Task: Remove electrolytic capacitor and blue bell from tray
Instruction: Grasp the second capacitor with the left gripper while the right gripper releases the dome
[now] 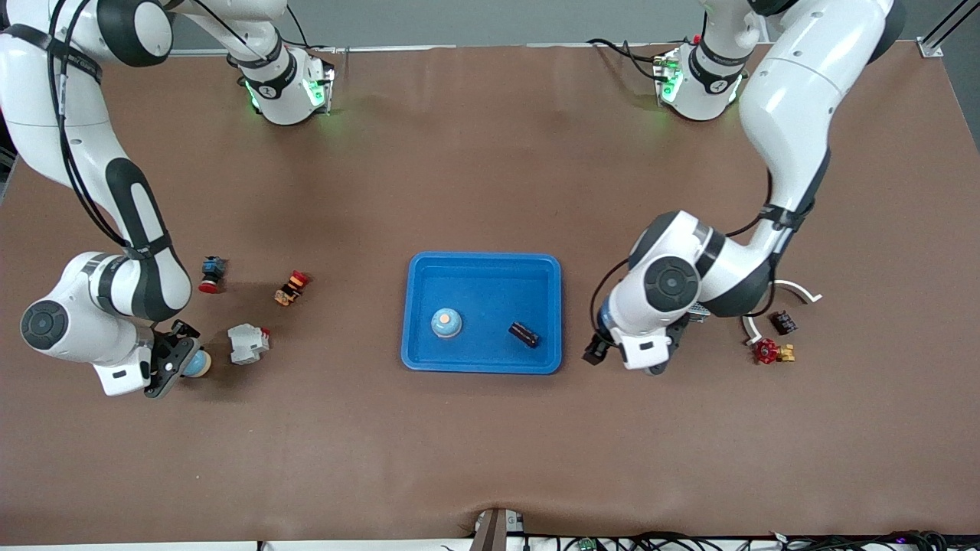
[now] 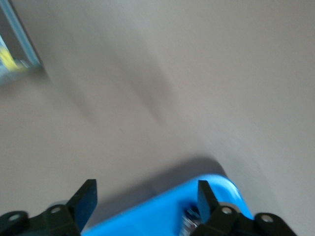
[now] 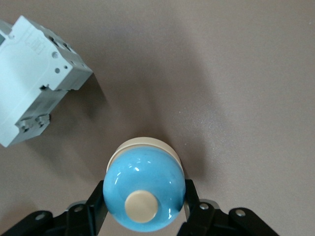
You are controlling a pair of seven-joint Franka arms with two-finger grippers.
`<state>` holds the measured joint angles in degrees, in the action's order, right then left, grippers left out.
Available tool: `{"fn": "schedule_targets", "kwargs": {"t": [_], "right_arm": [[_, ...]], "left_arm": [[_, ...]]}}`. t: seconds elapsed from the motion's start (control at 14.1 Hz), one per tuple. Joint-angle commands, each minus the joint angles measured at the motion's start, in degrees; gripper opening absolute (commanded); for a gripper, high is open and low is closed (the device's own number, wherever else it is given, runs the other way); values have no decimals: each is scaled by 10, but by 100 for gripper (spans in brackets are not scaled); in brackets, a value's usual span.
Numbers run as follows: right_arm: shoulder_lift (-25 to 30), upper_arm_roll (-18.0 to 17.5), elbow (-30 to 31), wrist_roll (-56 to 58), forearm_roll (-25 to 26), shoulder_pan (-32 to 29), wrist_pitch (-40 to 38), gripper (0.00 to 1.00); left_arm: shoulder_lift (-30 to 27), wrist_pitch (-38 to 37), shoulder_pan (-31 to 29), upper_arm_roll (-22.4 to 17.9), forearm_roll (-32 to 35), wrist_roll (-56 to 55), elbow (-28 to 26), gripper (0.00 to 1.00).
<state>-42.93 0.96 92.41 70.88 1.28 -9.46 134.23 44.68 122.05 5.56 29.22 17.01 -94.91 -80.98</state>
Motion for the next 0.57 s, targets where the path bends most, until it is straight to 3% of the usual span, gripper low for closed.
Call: {"fn": "schedule_targets", "kwargs": {"t": [0.0,0.21,0.36,0.5], "right_arm": [[0,-9,-1,8,-3,-12,3,59],[0,-10,-1,7,-4,-12,2,100],[0,-10,-3,5,-5,-12,1,100],[4,-10,-6,1,-5,-11,-6,100]], "left_arm": [[32,40,35,-4,-9,-30,37,81],[50,91,59,-5,-9,-56,39,72],[62,120,78,-9,-9,-62,40,63],[70,127,115,-42,-9,-65,45,56]]}}
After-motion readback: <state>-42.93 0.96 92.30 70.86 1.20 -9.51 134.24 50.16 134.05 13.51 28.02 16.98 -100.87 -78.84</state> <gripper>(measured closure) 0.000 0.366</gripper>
